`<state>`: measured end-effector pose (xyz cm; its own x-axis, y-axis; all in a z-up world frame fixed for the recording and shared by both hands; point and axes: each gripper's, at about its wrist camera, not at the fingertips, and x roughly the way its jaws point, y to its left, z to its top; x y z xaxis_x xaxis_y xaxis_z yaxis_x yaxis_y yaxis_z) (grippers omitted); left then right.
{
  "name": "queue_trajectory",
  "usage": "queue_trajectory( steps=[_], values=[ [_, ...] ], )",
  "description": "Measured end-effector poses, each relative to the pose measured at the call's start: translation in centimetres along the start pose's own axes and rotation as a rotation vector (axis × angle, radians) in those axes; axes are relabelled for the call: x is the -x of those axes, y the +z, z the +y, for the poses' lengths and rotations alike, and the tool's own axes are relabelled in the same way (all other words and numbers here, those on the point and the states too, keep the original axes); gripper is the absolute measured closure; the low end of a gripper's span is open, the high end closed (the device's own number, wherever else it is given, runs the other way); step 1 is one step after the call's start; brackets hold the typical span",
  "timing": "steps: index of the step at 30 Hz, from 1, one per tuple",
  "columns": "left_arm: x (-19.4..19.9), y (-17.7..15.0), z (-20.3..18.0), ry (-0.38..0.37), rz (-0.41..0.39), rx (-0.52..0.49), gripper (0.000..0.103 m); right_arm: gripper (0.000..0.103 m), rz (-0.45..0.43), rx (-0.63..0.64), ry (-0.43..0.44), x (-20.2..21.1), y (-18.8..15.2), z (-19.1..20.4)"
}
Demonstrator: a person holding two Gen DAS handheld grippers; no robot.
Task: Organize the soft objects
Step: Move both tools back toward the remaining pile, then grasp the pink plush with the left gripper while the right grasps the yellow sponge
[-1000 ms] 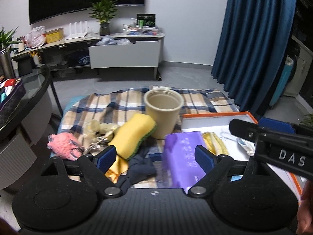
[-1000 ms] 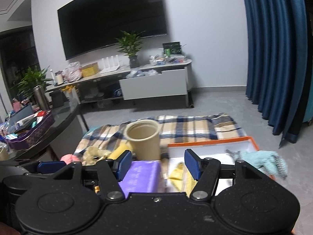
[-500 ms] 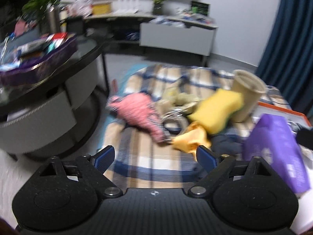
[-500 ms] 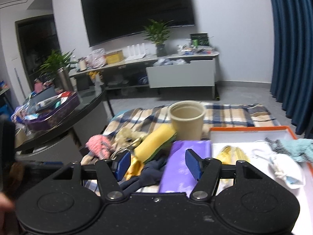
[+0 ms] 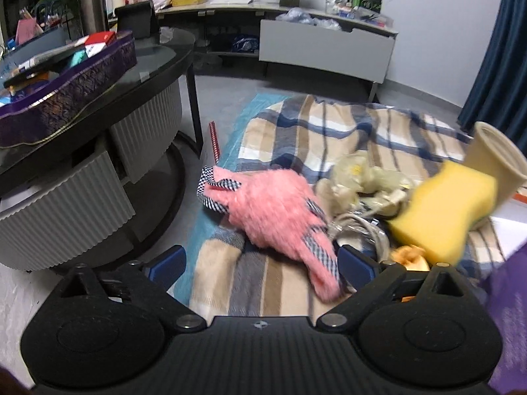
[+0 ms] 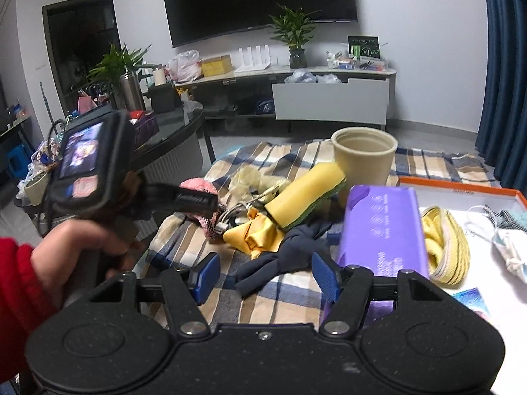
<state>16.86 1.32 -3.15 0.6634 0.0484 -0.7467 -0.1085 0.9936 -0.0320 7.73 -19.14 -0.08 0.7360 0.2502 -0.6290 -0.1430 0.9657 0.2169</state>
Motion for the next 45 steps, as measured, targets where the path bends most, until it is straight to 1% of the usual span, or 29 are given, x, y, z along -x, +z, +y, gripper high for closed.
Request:
queue_trajectory(
  steps=[3, 6, 7, 8, 9, 10, 11, 13, 14, 17, 19, 22, 26, 28, 31, 32, 33, 34, 35, 36, 39, 41, 45],
  values=[
    [-1.6, 0.7, 0.5, 0.009, 0.025, 0.020, 0.002, 0.028, 0.005, -0.008, -0.003, -0.7, 0.1, 0.3],
    [-2.8, 1.3, 0.9, -0.004, 0.045, 0.065, 0.003, 0.028, 0.007, -0.017, -0.023, -1.6, 0.6, 0.8],
    [-3.1, 1.4, 0.9, -0.015, 0.045, 0.080, 0.009, 0.028, 0.005, -0.025, -0.034, -2.0, 0.8, 0.9],
    [-3.4, 1.4, 1.0, -0.026, 0.038, 0.086, 0.022, 0.028, 0.001, -0.033, -0.044, -2.2, 0.9, 0.9],
    [-3.5, 1.4, 0.9, -0.035, 0.030, 0.087, 0.028, 0.028, -0.005, -0.046, -0.057, -2.6, 1.2, 1.0],
    [-3.6, 1.4, 0.8, -0.048, 0.022, 0.088, 0.040, 0.028, -0.013, -0.056, -0.066, -2.9, 1.4, 1.1],
    [-3.6, 1.3, 0.9, -0.077, 0.021, 0.090, 0.050, 0.026, -0.022, -0.074, -0.077, -3.3, 1.7, 1.1],
    [-3.4, 1.3, 0.9, -0.126, 0.021, 0.090, 0.056, 0.025, -0.024, -0.119, -0.102, -4.4, 2.5, 1.1],
    [-3.0, 1.2, 0.8, -0.134, 0.010, 0.080, 0.058, 0.025, -0.024, -0.146, -0.109, -4.9, 2.8, 0.9],
    [-1.6, 0.7, 1.2, -0.154, -0.029, 0.064, 0.060, 0.024, -0.026, -0.213, -0.127, -6.9, 3.9, 0.8],
    [-0.8, 0.4, 1.7, -0.171, -0.040, 0.066, 0.062, 0.024, -0.003, -0.252, -0.153, -8.4, 4.4, 0.6],
    [0.6, -0.6, 2.4, -0.172, -0.061, 0.055, 0.064, 0.024, 0.016, -0.311, -0.187, -10.6, 4.8, 0.4],
    [1.4, -1.6, 3.3, -0.184, -0.076, 0.070, 0.066, 0.024, 0.070, -0.374, -0.291, -13.1, 4.7, 0.4],
    [1.2, -1.6, 3.5, -0.198, -0.070, 0.073, 0.067, 0.023, 0.072, -0.381, -0.333, -14.2, 4.7, 0.5],
    [0.9, -1.6, 3.4, -0.210, -0.073, 0.058, 0.067, 0.022, 0.097, -0.417, -0.358, -16.1, 4.8, -0.3],
    [0.9, -1.6, 3.4, -0.213, -0.076, 0.055, 0.067, 0.022, 0.112, -0.429, -0.349, -16.6, 4.9, -0.7],
    [1.0, -1.6, 3.5, -0.221, -0.078, 0.057, 0.067, 0.023, 0.105, -0.455, -0.317, -16.9, 4.9, -1.3],
    [1.0, -1.6, 3.6, -0.227, -0.079, 0.061, 0.067, 0.025, 0.081, -0.478, -0.284, -16.8, 4.8, -1.7],
    [1.1, -1.6, 3.7, -0.230, -0.081, 0.064, 0.067, 0.039, 0.065, -0.480, -0.275, -16.7, 4.9, -1.9],
    [1.2, -1.6, 3.8, -0.232, -0.085, 0.064, 0.067, 0.051, 0.053, -0.459, -0.273, -16.4, 5.1, -1.8],
    [1.5, -1.6, 3.8, -0.232, -0.094, 0.068, 0.068, 0.055, 0.028, -0.388, -0.251, -15.4, 5.4, -1.2],
    [1.7, -1.5, 3.7, -0.237, -0.100, 0.074, 0.069, 0.055, 0.004, -0.339, -0.242, -14.1, 5.5, -0.7],
    [2.6, -1.3, 3.1, -0.240, -0.121, 0.055, 0.070, 0.056, -0.031, -0.224, -0.217, -11.3, 6.0, 0.2]
  ],
)
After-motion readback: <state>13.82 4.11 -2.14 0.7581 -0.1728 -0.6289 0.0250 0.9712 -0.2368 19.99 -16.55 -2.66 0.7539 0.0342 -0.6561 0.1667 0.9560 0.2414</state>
